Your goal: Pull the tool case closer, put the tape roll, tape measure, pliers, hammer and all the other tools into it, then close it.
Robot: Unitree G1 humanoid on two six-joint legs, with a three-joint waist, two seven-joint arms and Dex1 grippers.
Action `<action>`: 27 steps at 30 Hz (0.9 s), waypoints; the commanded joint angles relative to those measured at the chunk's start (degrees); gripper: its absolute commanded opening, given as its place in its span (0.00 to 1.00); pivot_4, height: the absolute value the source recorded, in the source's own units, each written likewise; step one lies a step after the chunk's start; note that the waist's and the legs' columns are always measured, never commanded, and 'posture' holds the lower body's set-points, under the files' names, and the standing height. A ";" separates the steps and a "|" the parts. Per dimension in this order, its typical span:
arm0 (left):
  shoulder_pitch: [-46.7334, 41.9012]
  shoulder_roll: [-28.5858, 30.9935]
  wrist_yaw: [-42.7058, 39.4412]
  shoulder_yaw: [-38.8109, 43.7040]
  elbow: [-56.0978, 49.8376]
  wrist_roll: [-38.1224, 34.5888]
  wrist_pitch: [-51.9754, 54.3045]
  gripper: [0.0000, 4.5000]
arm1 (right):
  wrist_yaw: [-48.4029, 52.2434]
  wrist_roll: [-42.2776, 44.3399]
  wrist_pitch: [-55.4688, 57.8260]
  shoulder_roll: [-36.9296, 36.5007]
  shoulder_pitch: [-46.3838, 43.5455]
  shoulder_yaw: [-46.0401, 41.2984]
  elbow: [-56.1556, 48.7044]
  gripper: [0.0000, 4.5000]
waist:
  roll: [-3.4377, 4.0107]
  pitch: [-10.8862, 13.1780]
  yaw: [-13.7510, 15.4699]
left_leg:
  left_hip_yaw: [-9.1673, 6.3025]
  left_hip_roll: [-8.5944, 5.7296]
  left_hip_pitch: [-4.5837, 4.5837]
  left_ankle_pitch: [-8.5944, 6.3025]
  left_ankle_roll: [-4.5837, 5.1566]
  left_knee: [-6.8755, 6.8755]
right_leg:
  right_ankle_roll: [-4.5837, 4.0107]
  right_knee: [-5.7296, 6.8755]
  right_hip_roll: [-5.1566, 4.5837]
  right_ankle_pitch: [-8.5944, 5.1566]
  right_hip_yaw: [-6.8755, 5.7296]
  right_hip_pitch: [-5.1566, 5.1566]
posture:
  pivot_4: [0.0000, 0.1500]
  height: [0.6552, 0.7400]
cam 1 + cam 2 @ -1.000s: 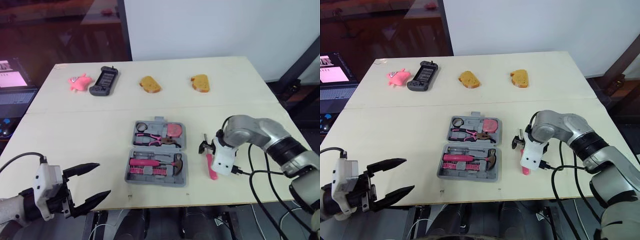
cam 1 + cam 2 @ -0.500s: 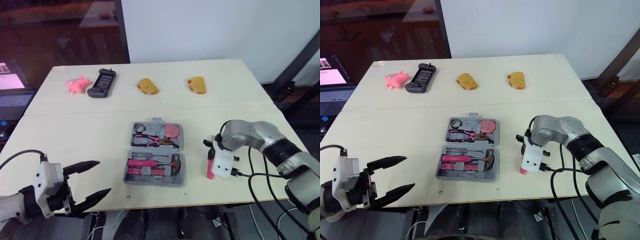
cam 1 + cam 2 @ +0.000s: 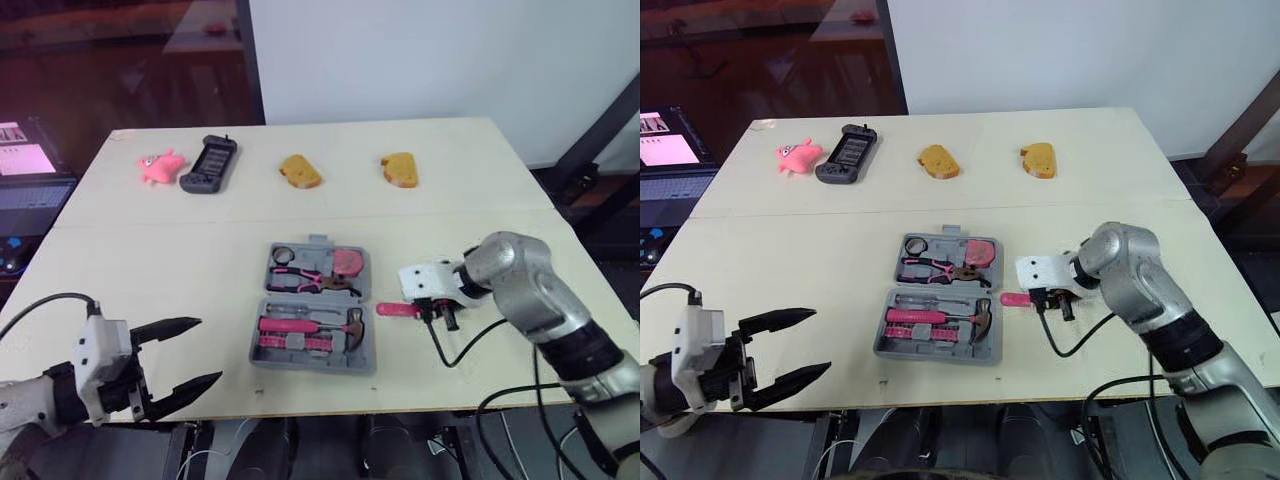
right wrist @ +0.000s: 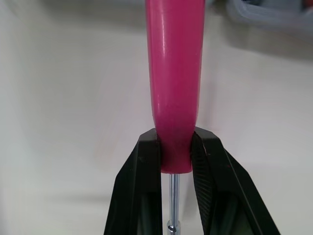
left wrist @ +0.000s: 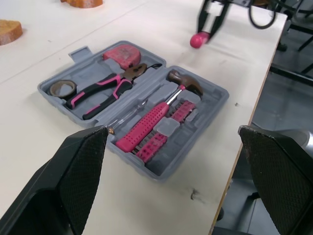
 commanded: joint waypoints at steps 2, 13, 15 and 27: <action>-1.39 0.04 -0.06 -1.00 -0.28 0.07 -1.38 1.00 | -5.65 2.35 27.88 0.27 -6.13 0.91 -0.01 0.07 | 0.01 0.00 -0.18 | 0.03 0.00 -0.03 -0.01 -0.01 0.01 | -0.03 0.00 -0.10 0.02 0.00 -0.06 | 1.00 1.00; -2.42 0.27 0.02 1.42 -2.36 -4.41 -0.72 1.00 | -30.31 11.37 37.53 11.01 -6.69 -7.12 13.85 0.07 | 0.02 -0.04 -0.14 | 0.03 -0.12 -0.80 0.02 -0.03 -0.01 | -0.03 0.00 -0.14 0.20 -0.02 -0.87 | 1.00 1.00; -2.62 0.49 0.00 1.59 -2.39 -4.64 -0.88 1.00 | -33.56 12.72 36.11 11.62 -6.52 -7.56 15.01 0.07 | 0.01 -0.05 -0.23 | 0.02 -0.15 -0.78 0.02 -0.02 0.06 | -0.05 0.00 -0.16 0.19 -0.02 -0.81 | 1.00 1.00; -6.23 1.30 0.09 -0.34 -1.27 -4.29 -0.12 1.00 | -41.19 23.37 36.90 7.52 -8.31 -8.77 10.27 0.99 | 0.06 -0.02 -0.26 | 0.00 -0.10 -0.71 0.06 -0.03 0.11 | -0.02 0.01 -0.02 0.21 -0.03 -0.72 | 1.00 1.00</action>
